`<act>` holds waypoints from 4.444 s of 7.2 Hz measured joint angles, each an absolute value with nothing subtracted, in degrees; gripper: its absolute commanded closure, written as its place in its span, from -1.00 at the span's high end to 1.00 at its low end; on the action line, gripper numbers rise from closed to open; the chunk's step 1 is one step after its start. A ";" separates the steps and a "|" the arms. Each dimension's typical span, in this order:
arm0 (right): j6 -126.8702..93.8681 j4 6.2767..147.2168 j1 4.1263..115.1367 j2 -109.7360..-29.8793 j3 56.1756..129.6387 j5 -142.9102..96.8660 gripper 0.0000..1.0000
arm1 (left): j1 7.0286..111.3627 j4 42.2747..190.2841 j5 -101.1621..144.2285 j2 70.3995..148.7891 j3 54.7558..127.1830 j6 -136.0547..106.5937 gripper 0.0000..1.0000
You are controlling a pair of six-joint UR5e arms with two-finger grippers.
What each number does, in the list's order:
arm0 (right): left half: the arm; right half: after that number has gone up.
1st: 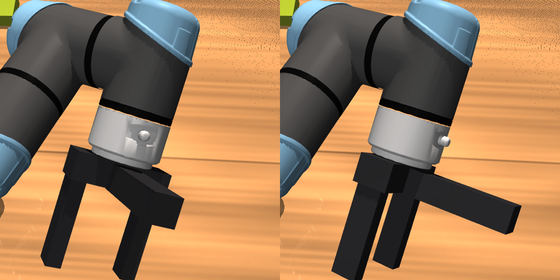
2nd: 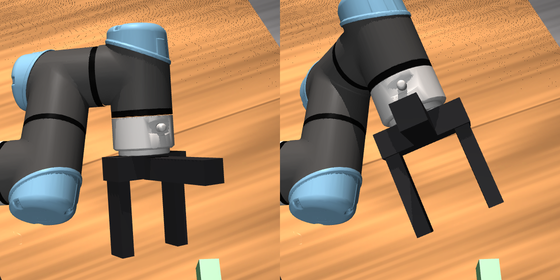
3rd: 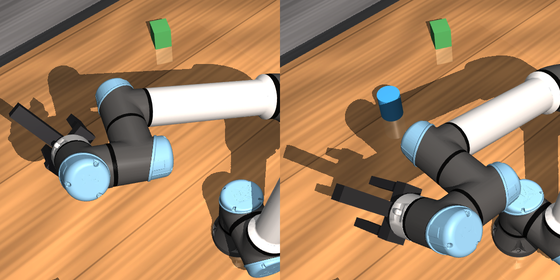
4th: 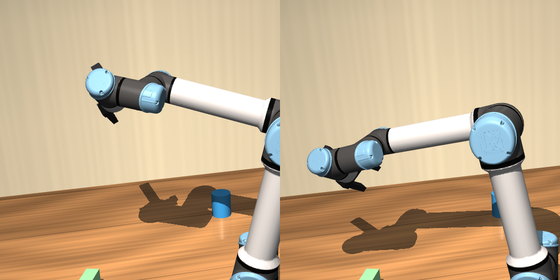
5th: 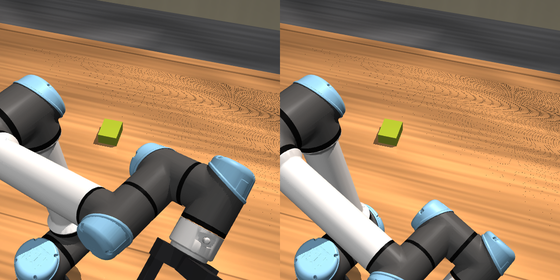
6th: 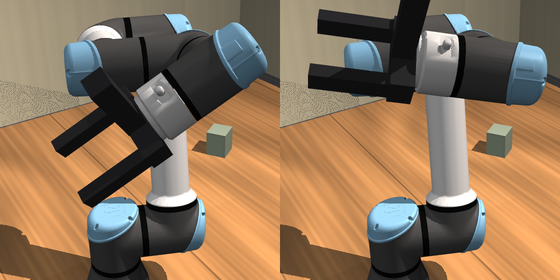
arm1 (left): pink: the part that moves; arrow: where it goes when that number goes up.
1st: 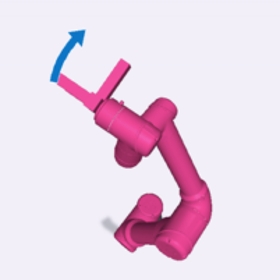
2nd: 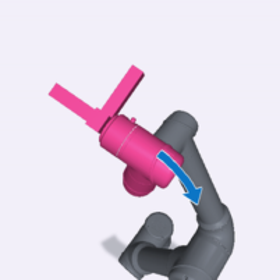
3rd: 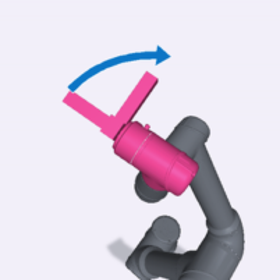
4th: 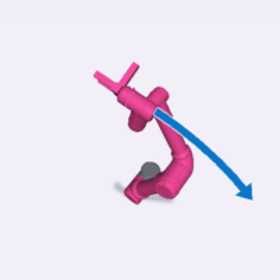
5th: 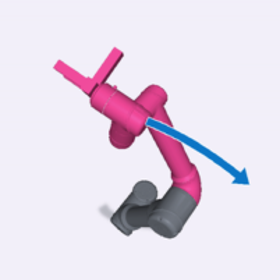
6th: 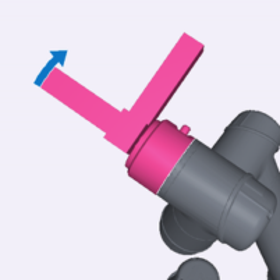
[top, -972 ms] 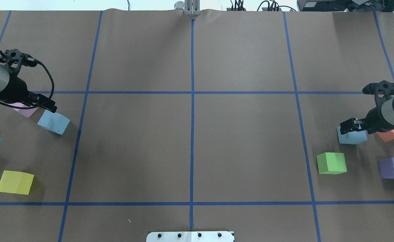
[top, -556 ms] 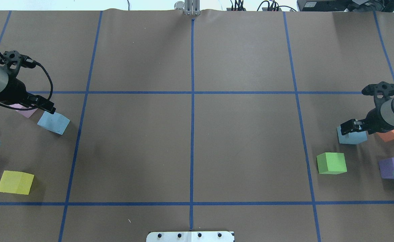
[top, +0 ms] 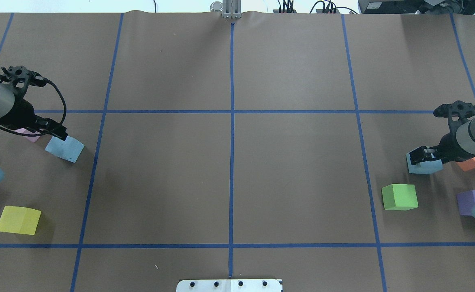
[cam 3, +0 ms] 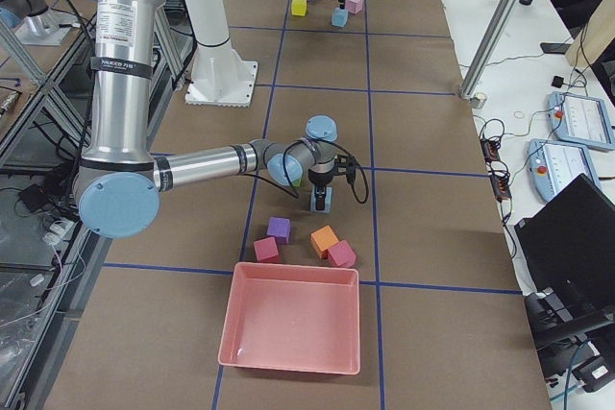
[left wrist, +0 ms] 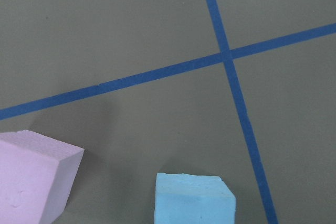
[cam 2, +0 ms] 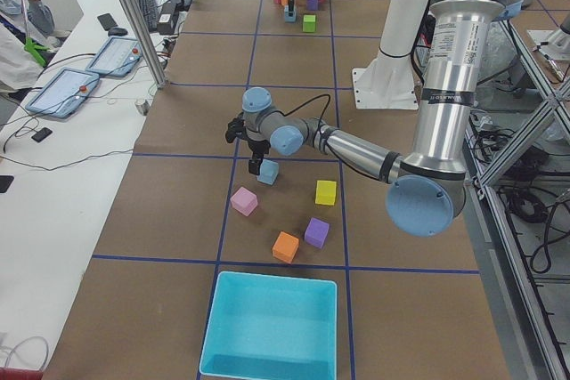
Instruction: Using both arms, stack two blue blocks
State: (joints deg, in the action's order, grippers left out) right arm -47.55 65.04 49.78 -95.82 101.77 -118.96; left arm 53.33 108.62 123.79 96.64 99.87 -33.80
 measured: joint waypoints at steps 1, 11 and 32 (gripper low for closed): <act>-47.55 65.04 49.43 -95.80 101.73 -118.47 0.36 | 52.44 108.68 122.42 96.69 99.58 -33.85 0.97; -47.02 83.74 49.32 -79.56 105.89 -118.28 0.11 | 49.76 110.02 119.72 96.52 98.58 -34.20 0.96; -64.28 79.58 32.02 -37.64 72.27 -106.00 0.96 | 47.39 90.81 121.94 121.00 96.53 -52.34 0.23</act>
State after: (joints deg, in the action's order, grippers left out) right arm -64.28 79.58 32.02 -37.64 72.27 -106.00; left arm 47.39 90.81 121.94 121.00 96.53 -52.34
